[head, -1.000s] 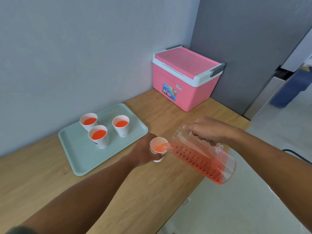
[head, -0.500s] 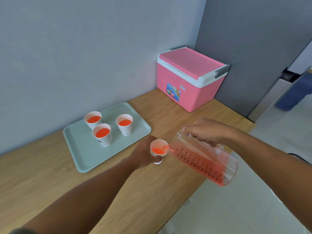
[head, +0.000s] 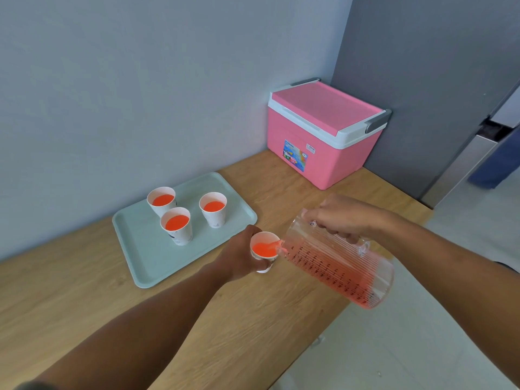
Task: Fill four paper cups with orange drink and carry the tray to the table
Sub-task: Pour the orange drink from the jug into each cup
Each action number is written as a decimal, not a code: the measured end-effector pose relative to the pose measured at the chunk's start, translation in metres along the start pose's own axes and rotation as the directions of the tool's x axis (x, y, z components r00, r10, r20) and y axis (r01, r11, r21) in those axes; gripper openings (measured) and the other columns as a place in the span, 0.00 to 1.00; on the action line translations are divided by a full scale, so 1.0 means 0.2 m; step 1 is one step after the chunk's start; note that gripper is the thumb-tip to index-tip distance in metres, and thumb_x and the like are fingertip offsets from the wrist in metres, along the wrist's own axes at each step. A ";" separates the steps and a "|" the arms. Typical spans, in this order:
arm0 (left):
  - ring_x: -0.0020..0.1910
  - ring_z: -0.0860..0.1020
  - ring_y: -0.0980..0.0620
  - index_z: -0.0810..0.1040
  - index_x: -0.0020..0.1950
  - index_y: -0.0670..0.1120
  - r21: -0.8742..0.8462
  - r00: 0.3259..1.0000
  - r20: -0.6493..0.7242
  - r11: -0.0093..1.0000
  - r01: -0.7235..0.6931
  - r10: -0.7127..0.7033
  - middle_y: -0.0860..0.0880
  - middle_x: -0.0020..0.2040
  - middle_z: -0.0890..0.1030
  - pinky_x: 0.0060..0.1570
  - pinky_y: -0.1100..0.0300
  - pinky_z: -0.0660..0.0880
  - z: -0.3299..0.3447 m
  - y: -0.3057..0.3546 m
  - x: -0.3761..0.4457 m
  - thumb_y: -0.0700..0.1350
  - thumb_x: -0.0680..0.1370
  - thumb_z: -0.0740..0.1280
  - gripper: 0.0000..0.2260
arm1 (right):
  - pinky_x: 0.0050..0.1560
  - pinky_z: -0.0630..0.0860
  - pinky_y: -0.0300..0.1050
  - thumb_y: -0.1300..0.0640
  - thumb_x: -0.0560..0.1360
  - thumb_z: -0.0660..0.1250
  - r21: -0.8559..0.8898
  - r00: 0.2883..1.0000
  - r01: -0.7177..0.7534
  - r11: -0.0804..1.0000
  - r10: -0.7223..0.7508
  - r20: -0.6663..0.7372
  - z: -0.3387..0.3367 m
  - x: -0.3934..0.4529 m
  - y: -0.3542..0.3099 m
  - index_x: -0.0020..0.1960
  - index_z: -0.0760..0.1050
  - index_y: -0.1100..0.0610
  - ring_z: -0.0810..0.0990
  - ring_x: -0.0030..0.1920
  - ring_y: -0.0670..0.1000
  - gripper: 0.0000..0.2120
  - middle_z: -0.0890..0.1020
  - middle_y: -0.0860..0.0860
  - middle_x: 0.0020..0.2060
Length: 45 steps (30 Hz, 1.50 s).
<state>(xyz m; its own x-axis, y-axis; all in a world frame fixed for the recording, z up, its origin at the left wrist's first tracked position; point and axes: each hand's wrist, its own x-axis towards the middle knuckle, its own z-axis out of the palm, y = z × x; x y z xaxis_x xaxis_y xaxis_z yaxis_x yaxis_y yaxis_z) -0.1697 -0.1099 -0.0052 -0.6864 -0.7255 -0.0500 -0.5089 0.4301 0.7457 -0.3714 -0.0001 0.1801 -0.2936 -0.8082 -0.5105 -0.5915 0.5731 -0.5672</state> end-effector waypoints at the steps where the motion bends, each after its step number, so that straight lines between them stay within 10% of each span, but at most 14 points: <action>1: 0.55 0.79 0.55 0.71 0.63 0.53 -0.003 1.000 -0.001 1.000 0.000 0.000 0.56 0.58 0.79 0.51 0.59 0.80 0.00 0.00 0.00 0.54 0.65 0.81 0.32 | 0.24 0.55 0.37 0.48 0.81 0.66 0.001 1.000 0.005 1.000 -0.005 0.003 0.00 0.00 -0.01 0.34 0.66 0.53 0.57 0.22 0.48 0.19 0.63 0.47 0.23; 15: 0.55 0.78 0.54 0.71 0.65 0.53 -0.006 1.000 -0.024 1.000 0.002 -0.002 0.57 0.59 0.79 0.52 0.61 0.79 -0.01 0.00 -0.01 0.55 0.64 0.82 0.34 | 0.26 0.54 0.39 0.48 0.80 0.66 0.062 1.000 0.000 0.998 0.000 -0.001 0.02 0.01 0.01 0.36 0.67 0.52 0.56 0.24 0.48 0.17 0.63 0.47 0.24; 26: 0.51 0.79 0.57 0.71 0.61 0.54 -0.032 0.993 -0.117 0.999 -0.002 -0.001 0.58 0.55 0.78 0.45 0.65 0.76 -0.12 0.02 0.01 0.56 0.64 0.81 0.31 | 0.24 0.50 0.36 0.45 0.81 0.66 0.513 0.998 -0.063 0.856 0.070 0.006 0.06 0.07 0.14 0.32 0.60 0.49 0.52 0.22 0.46 0.24 0.57 0.46 0.25; 45: 0.50 0.79 0.52 0.71 0.61 0.52 0.126 0.951 -0.305 0.988 0.089 -0.047 0.53 0.54 0.80 0.44 0.60 0.74 -0.94 0.04 0.35 0.62 0.63 0.80 0.33 | 0.27 0.52 0.37 0.48 0.82 0.65 0.615 0.990 0.120 0.779 -0.050 -0.130 0.01 0.29 0.08 0.26 0.61 0.49 0.52 0.24 0.48 0.28 0.57 0.47 0.24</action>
<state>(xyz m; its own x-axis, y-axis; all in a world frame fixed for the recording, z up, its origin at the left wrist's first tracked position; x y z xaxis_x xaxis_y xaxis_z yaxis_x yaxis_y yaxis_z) -0.1248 -0.2577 0.1217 -0.4704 -0.8743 0.1200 -0.6297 0.4278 0.6484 -0.3972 -0.0370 0.1402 -0.3589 -0.8464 -0.3935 -0.0341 0.4332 -0.9007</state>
